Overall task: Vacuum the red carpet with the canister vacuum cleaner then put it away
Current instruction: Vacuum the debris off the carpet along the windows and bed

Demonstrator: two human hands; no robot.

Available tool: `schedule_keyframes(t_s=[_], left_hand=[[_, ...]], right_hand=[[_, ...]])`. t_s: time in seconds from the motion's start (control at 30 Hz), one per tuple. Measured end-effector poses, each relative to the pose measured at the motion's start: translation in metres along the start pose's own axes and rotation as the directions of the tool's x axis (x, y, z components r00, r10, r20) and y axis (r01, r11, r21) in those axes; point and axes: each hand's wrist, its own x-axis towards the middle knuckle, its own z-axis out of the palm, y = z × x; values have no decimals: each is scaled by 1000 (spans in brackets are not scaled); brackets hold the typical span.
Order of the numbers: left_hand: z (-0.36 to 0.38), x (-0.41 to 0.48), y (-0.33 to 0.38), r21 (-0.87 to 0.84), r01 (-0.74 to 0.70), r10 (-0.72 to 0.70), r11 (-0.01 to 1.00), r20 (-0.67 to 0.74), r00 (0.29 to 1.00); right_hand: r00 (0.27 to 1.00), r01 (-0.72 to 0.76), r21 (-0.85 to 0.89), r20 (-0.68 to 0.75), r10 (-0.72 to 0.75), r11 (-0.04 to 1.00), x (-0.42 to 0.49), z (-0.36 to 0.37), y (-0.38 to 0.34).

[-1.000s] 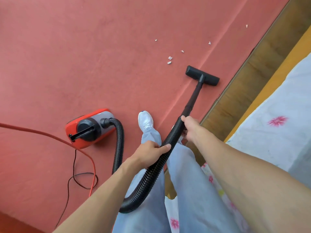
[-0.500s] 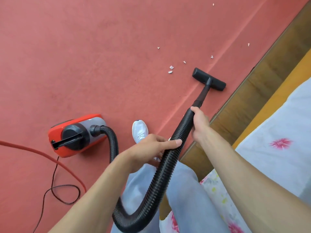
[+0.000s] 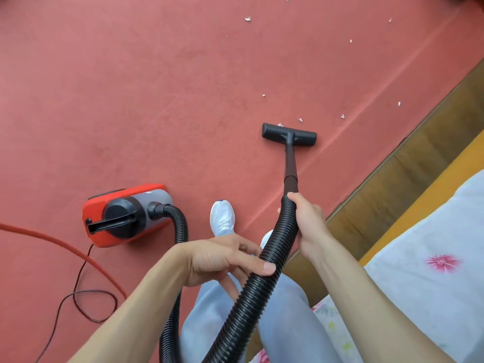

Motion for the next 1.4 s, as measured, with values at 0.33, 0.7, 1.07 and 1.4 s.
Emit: schedule_keyframes(t_s=[0.33, 0.7, 1.07, 1.4], left_hand=[[-1, 3, 27, -39, -144, 145, 989, 31, 989], [2, 10, 33, -53, -193, 189, 980, -63, 980], [-7, 36, 65, -141, -468, 341, 873, -509, 790], [-33, 8, 49, -7, -312, 311, 950, -29, 950]], right_hand=[[994, 100, 57, -52, -97, 993, -12, 0, -49], [997, 49, 59, 53, -52, 997, 21, 5, -52], [959, 264, -37, 117, -258, 964, 77, 52, -126], [947, 164, -122, 298, -121, 979, 22, 8, -93]])
